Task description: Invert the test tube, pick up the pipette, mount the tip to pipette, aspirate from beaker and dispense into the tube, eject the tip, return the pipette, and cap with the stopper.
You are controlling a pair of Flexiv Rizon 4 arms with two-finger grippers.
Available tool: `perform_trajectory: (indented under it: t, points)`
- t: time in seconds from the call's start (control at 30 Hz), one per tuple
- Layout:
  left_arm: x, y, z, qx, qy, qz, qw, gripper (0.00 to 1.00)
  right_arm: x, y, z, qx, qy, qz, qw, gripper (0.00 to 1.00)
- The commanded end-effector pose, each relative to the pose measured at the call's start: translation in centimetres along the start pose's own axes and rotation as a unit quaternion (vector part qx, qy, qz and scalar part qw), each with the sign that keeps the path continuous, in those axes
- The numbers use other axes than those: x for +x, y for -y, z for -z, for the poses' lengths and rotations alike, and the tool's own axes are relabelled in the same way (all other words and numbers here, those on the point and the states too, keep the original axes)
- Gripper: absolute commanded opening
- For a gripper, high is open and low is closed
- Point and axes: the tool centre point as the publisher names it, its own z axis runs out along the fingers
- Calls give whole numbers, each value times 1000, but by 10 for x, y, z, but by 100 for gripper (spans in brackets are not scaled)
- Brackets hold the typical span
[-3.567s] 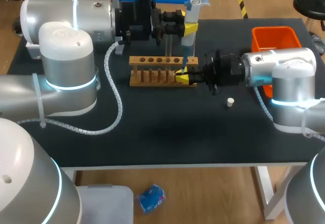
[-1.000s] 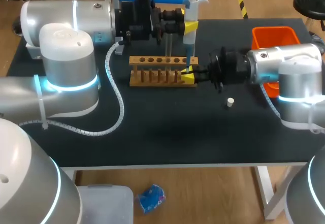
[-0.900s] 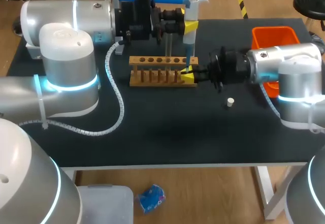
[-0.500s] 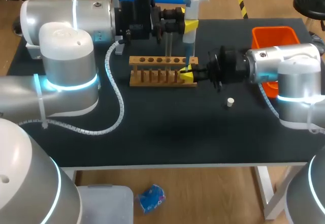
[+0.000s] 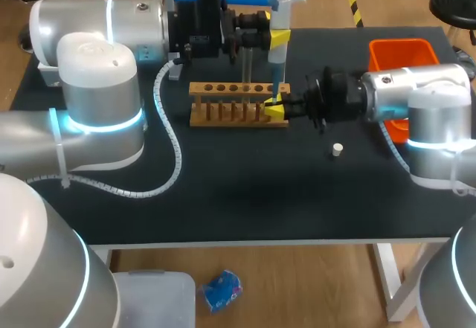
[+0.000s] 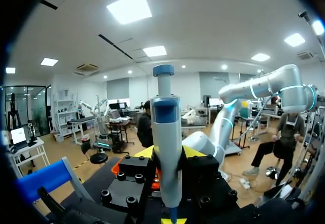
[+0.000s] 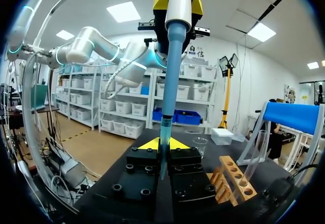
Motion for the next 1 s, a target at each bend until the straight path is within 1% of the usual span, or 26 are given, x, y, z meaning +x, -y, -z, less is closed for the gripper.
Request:
perform_trajectory:
  t: [0.03,0.6,0.63,0.67,0.7,0.83,1.0]
  points:
    - [0,-12,-2,1,2,0,1000,0,-1,-14,-1,1,-1,3,1000,0]
    - [0,-12,-2,1,2,0,1000,0,-2,-22,2,6,-2,9,1000,0]
    - [0,-12,-2,1,2,0,1000,0,-2,-20,2,8,-3,6,1000,31]
    - [0,-12,-2,1,2,0,1000,0,-2,-19,3,10,-4,2,1000,81]
    - [0,-12,-2,1,2,0,1000,0,-1,-18,3,12,-5,0,1000,100]
    - [0,-12,-2,1,2,0,1000,0,5,-13,8,27,-8,-7,1000,100]
    - [0,-12,-2,1,2,0,1000,0,14,-9,17,66,-11,-19,998,100]
